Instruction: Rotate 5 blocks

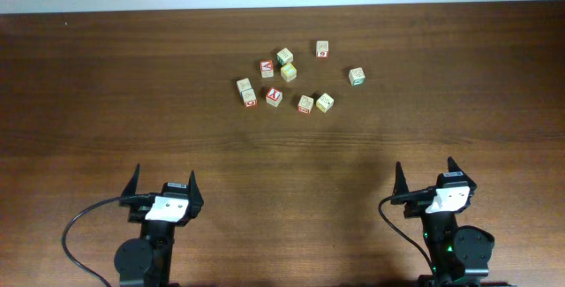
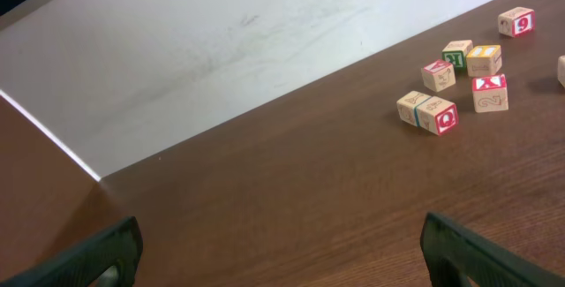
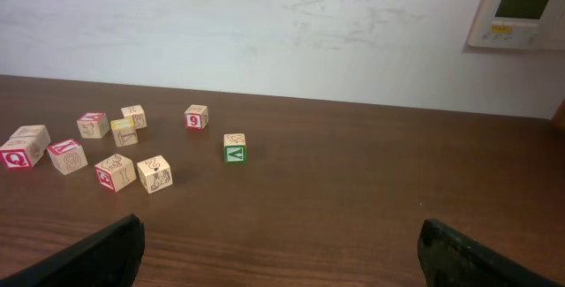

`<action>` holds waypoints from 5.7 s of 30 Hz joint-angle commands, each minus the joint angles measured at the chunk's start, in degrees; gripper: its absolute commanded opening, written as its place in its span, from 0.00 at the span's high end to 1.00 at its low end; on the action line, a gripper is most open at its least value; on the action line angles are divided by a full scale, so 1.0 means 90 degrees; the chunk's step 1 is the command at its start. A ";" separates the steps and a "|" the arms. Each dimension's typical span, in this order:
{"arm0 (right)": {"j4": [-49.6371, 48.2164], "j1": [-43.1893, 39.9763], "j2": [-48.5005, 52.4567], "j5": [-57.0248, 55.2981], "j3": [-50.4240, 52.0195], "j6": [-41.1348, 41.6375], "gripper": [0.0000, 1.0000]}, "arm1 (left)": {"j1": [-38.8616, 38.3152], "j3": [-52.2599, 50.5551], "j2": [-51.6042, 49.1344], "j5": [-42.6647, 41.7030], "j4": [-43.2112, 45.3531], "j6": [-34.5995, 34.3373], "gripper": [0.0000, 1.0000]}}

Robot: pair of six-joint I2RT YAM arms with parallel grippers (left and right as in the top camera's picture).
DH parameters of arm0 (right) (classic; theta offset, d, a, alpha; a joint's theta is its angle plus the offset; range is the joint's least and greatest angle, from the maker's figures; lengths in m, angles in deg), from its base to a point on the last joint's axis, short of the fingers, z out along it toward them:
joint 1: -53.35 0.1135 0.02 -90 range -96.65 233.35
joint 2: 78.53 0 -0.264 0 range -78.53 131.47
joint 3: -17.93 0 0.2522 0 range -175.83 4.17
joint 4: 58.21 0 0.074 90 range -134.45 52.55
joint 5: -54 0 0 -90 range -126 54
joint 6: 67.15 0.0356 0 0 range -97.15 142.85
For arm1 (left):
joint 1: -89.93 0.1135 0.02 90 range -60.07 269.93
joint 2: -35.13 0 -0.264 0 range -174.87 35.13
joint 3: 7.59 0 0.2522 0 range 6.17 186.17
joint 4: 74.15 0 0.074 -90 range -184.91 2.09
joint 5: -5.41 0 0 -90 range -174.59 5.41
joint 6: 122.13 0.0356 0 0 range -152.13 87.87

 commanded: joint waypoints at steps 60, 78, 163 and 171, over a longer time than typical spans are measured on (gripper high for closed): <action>-0.0053 0.0039 -0.0049 0.0605 0.0056 0.0916 0.02 | 0.0039 -0.0063 0.0068 0.0068 0.0010 0.0102 0.01; -0.0148 0.0039 -0.0049 0.0578 0.0056 0.0916 0.02 | 0.0036 -0.0061 0.0068 0.0126 -0.0005 0.0095 0.01; 0.5047 0.0134 0.8068 0.2577 -0.7669 0.0780 0.05 | 0.0039 0.7990 -0.8565 -0.2412 -0.4444 -0.2140 0.01; 0.5112 0.1115 0.8541 0.1217 -0.8636 0.1496 0.06 | 0.0017 0.8247 -0.8565 -0.1290 -0.4388 -0.3526 0.07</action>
